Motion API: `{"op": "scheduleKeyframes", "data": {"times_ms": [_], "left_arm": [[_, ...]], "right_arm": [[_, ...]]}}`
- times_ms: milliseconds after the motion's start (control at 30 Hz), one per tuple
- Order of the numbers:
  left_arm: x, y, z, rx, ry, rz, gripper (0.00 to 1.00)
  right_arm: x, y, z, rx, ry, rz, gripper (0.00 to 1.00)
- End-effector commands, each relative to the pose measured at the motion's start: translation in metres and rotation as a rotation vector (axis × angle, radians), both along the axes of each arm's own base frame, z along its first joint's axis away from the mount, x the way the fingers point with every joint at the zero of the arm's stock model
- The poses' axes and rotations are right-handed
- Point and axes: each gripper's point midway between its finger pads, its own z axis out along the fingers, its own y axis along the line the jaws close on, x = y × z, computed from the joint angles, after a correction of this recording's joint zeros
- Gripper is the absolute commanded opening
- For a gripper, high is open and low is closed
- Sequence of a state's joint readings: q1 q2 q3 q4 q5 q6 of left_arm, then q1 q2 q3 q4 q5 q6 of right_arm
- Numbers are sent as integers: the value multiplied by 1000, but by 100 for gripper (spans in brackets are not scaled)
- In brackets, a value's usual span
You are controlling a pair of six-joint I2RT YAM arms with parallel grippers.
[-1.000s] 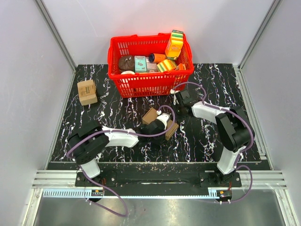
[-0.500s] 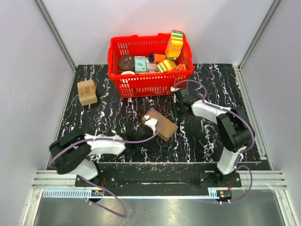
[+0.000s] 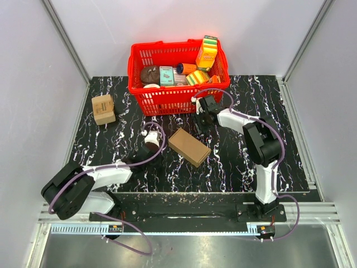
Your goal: Fold the paper box
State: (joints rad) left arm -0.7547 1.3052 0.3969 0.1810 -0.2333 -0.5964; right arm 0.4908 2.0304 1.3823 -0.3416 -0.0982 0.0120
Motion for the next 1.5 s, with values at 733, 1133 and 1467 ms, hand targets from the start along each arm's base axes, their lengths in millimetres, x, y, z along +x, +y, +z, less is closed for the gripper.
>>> {"op": "scheduleKeyframes", "data": {"times_ms": [733,1133,1467], "left_arm": [[63,-43,-1,-68,-81,-96,0],[20,-31,-4,-102,-6,-93,0],[-30,3,34,-172,-1,17,77]], "right_arm": [[-43,63,7,265,97,327,35],[-60,56,15,261,108,302,42],[-30,-28,56,39,-79,-236,57]]}}
